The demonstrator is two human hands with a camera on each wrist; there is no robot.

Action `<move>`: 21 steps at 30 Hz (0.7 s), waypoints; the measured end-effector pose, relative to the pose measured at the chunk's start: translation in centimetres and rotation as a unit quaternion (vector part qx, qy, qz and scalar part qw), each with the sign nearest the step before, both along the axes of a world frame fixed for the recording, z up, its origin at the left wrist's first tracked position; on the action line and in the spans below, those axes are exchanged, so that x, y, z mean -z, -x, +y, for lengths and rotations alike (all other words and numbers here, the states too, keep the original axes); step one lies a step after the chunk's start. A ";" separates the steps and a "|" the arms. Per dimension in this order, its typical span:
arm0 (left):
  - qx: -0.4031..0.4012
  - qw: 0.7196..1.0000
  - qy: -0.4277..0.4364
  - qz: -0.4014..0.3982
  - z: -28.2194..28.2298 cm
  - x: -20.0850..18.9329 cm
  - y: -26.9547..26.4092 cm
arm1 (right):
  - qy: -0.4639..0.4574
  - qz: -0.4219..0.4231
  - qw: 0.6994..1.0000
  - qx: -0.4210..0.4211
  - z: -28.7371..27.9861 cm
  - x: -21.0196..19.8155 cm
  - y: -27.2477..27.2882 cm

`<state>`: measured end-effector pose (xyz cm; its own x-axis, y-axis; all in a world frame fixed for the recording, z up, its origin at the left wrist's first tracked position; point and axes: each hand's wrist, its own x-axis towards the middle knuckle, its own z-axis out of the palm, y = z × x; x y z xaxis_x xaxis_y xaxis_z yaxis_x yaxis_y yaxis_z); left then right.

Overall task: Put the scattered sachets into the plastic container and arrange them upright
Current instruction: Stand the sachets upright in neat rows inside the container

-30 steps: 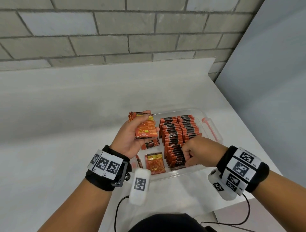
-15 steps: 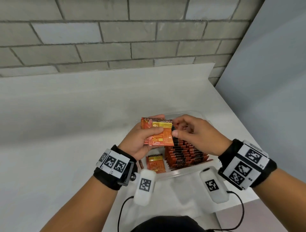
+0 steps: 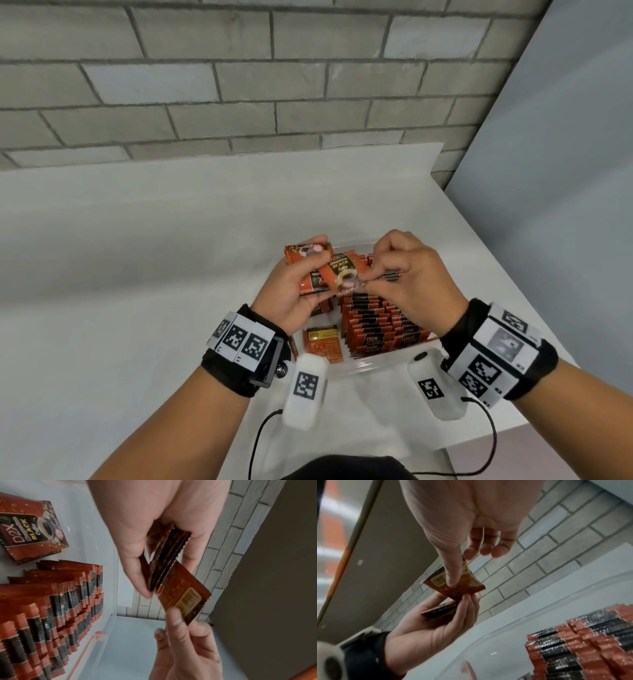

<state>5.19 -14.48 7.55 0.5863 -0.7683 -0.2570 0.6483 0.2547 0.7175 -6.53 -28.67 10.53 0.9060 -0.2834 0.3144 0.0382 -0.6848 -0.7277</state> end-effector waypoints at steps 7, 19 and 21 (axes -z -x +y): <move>-0.041 0.998 -0.011 -0.039 0.0 0.2 -0.3 | 0.053 0.031 0.997 -0.046 -0.2 0.6 0.5; 0.002 0.996 0.015 -0.092 -0.1 0.3 0.4 | -0.030 0.114 0.993 0.016 -0.3 -0.4 -0.3; 0.008 0.995 0.006 -0.098 -0.1 0.4 0.6 | -0.053 0.154 0.987 -0.009 -0.4 -0.8 -0.4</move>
<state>4.55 -14.54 7.14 0.6112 -0.7809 -0.1290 0.5003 0.2549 0.8275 -6.17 -29.05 11.37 0.9593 -0.2824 -0.0077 -0.1843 -0.6049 -0.7747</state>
